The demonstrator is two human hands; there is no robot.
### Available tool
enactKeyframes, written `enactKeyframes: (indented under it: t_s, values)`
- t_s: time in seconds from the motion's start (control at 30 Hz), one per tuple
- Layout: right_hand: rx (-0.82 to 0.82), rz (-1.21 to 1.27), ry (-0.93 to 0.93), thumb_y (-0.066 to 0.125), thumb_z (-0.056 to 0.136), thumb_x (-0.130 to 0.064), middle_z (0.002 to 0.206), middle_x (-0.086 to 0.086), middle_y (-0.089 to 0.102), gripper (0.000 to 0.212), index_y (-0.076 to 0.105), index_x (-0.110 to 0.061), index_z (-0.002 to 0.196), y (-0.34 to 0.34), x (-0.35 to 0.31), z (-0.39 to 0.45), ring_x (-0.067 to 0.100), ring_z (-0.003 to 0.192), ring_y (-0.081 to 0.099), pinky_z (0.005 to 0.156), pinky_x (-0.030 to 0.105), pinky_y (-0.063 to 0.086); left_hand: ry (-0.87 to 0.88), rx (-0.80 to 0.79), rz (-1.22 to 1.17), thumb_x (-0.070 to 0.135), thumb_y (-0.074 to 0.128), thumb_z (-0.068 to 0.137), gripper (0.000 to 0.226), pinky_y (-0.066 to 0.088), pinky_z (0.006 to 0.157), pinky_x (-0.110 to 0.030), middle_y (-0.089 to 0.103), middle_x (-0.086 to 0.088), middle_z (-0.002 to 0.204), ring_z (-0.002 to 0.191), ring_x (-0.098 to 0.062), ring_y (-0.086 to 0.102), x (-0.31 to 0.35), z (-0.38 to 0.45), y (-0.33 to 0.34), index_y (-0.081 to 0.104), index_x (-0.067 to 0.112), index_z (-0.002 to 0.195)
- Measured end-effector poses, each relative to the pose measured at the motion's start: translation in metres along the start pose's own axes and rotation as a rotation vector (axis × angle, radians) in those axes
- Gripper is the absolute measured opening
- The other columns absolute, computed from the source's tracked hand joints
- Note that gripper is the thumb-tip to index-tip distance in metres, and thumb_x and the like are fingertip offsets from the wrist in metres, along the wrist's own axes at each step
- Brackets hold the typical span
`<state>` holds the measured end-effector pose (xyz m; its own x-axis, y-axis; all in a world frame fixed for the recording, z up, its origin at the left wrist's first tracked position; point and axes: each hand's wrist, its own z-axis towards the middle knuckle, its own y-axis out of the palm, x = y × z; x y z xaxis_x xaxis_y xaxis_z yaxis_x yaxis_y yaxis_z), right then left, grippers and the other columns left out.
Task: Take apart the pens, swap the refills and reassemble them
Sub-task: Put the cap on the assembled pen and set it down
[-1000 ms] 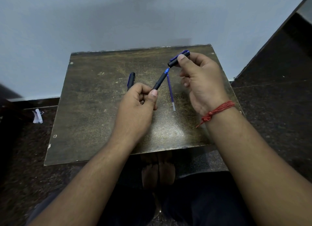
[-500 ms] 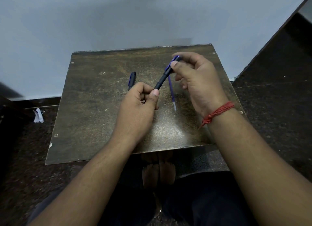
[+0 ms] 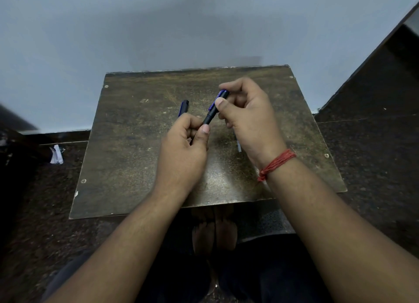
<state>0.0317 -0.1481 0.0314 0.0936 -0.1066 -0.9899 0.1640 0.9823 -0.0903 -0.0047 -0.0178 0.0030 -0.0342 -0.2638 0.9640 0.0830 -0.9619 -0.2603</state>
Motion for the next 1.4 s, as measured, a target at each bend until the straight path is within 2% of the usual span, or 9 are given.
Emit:
enactKeyframes:
  t_s: [0.1,0.27,0.33,0.5,0.63,0.8,0.93,1.17,1.4]
  values:
    - [0.015,-0.058,-0.012,0.064,0.091,-0.006,0.072,0.005,0.058,0.018,0.060,-0.014,0.107,0.004,0.000,-0.001,0.018,0.068,0.057,0.065,0.035,0.046,-0.014,0.015,-0.005,0.024,0.059,0.101,0.022,0.037,0.043,-0.020,0.060,0.013,0.061,0.047,-0.001,0.046,0.000,0.000,0.002,0.058,0.031,0.080]
    - [-0.005,-0.179,-0.059,0.064,0.092,-0.011,0.072,-0.002,0.054,0.052,0.048,-0.022,0.140,0.017,0.003,-0.011,0.003,0.064,0.053,0.066,0.019,0.046,-0.012,0.055,-0.018,0.027,0.057,0.102,0.019,0.040,0.050,-0.020,0.066,0.007,0.069,0.053,-0.001,0.052,0.003,0.007,0.006,0.059,0.025,0.084]
    - [0.011,-0.179,-0.025,0.065,0.091,-0.013,0.071,-0.003,0.055,0.058,0.045,-0.021,0.145,0.018,0.002,-0.010,0.005,0.065,0.055,0.068,0.025,0.050,-0.007,0.053,-0.007,0.026,0.056,0.103,0.017,0.041,0.052,-0.016,0.068,0.009,0.072,0.057,0.002,0.056,0.003,0.006,0.006,0.060,0.024,0.087]
    - [0.104,-0.194,0.042,0.073,0.087,-0.022,0.070,0.002,0.065,0.025,0.056,-0.017,0.105,0.014,-0.001,-0.010,0.018,0.065,0.068,0.068,0.046,0.058,0.082,0.008,0.069,0.014,0.056,0.103,0.017,0.052,0.070,-0.026,0.068,0.007,0.085,0.078,-0.007,0.066,0.007,0.001,0.012,0.056,0.024,0.090]
    - [0.176,-0.208,0.012,0.074,0.084,-0.025,0.066,-0.002,0.063,0.021,0.055,-0.016,0.089,0.003,-0.004,-0.004,0.019,0.062,0.069,0.063,0.046,0.059,0.135,-0.043,0.115,0.019,0.056,0.103,0.023,0.045,0.056,-0.018,0.066,0.011,0.082,0.062,-0.002,0.063,0.010,-0.003,0.013,0.052,0.035,0.088]
    - [0.390,-0.468,-0.126,0.068,0.086,-0.033,0.062,-0.010,0.055,0.015,0.055,-0.025,0.083,-0.041,0.000,0.014,0.001,0.059,0.055,0.059,0.019,0.045,0.165,-0.005,0.130,0.036,0.053,0.102,0.012,0.054,0.060,-0.039,0.067,0.006,0.088,0.064,-0.018,0.064,0.011,0.000,0.003,0.055,0.035,0.090]
    - [0.320,-0.841,-0.042,0.061,0.088,-0.045,0.076,-0.003,0.063,0.025,0.057,-0.020,0.085,-0.059,0.014,0.021,0.023,0.076,0.061,0.065,0.033,0.048,0.163,0.107,0.141,0.029,0.056,0.102,0.013,0.045,0.063,-0.019,0.065,0.008,0.083,0.069,-0.006,0.058,0.006,0.012,-0.014,0.059,0.029,0.090]
    - [0.142,-1.190,-0.007,0.059,0.089,-0.043,0.088,0.008,0.067,0.025,0.047,-0.022,0.084,-0.052,0.032,0.026,0.033,0.088,0.062,0.065,0.033,0.035,0.085,0.239,0.251,0.025,0.061,0.096,0.015,0.038,0.062,-0.005,0.061,0.015,0.081,0.070,0.011,0.056,-0.002,0.025,-0.033,0.058,0.034,0.085]
    - [0.143,-1.242,-0.011,0.058,0.088,-0.055,0.088,0.008,0.069,0.036,0.048,-0.021,0.084,-0.053,0.032,0.027,0.034,0.091,0.063,0.071,0.038,0.036,0.109,0.147,0.503,0.030,0.066,0.093,0.011,0.048,0.082,-0.038,0.053,0.017,0.088,0.087,-0.015,0.057,-0.011,0.025,-0.031,0.057,0.025,0.096]
